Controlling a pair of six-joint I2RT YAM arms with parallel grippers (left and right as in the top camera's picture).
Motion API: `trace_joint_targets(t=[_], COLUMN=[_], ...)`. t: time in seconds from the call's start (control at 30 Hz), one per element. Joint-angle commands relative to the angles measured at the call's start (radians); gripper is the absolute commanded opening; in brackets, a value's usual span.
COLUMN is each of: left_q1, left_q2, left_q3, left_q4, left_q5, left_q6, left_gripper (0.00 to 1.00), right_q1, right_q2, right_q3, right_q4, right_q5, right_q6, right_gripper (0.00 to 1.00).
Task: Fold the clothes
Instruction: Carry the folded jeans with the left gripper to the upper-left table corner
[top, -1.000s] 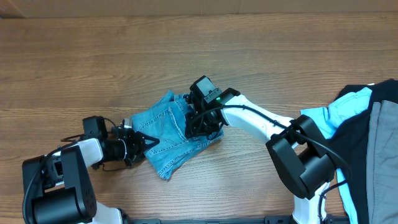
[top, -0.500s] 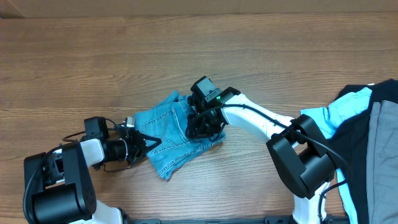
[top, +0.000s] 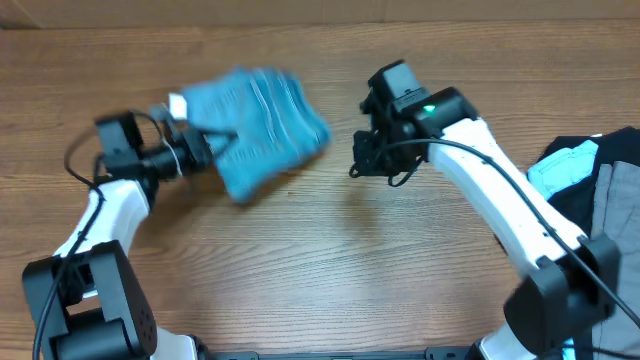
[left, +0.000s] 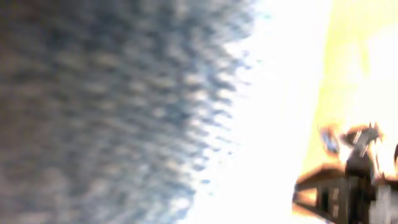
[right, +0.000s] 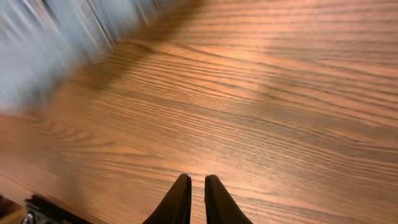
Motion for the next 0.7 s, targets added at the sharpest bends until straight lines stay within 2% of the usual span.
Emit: trace_joint_targets(t=[0.0,0.17,0.4,0.67], left_q1=[0.047,0.142,0.314,0.481], left_q2=[-0.046,-0.007,0.126,0.317], left_q3=[0.112,0.131,0.131,0.131], left_q4=[0.166,0.303,0.386,0.396], left_q5=[0.016,-0.089,-0.161,-0.217], left_q6=[-0.247,-0.388,-0.431,-0.459], left_gripper=[0.04,0.04,0.04,0.04], right_q1=[0.002,0.002,0.002,0.002], right_q2=[-0.032,-0.031,-0.031,-0.031], right_q3=[0.018,0.018,0.018,0.018], right_q4=[-0.010,-0.021,-0.034,-0.084], right_q5=[0.015,0.015,0.015,0.015], right_q6=[-0.013,-0.013,-0.013,-0.013], right_gripper=[0.13,0.13,0.13,0.12])
